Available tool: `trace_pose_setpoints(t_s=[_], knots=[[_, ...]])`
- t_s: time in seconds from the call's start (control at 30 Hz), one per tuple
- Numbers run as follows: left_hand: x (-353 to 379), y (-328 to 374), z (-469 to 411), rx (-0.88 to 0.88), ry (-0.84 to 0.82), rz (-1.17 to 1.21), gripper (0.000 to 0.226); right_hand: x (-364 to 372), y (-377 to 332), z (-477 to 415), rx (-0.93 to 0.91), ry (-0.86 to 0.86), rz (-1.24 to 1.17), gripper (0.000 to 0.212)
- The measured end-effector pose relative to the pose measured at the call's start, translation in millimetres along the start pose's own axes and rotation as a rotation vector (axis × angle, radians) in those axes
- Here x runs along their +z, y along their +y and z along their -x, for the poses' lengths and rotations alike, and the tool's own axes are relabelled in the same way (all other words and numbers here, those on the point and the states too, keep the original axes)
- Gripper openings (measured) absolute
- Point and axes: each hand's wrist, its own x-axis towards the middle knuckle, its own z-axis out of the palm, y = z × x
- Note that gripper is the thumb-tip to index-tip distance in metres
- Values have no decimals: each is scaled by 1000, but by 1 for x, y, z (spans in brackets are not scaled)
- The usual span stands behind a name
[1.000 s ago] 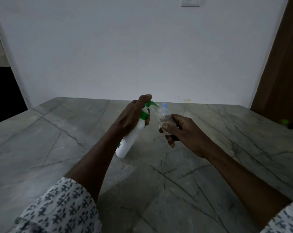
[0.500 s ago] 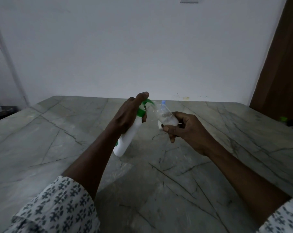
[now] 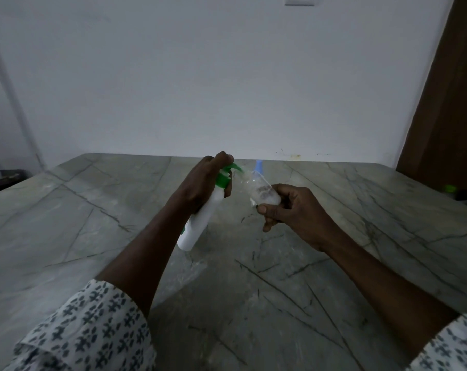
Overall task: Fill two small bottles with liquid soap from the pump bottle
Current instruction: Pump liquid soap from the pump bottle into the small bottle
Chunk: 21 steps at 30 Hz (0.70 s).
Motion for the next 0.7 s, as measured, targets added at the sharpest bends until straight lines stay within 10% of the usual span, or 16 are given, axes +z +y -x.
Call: trace_pose_setpoints(t_s=[0.7], knots=[[-1,1,4,31,31,7,53,5,-2,2,-23,46,6,33]])
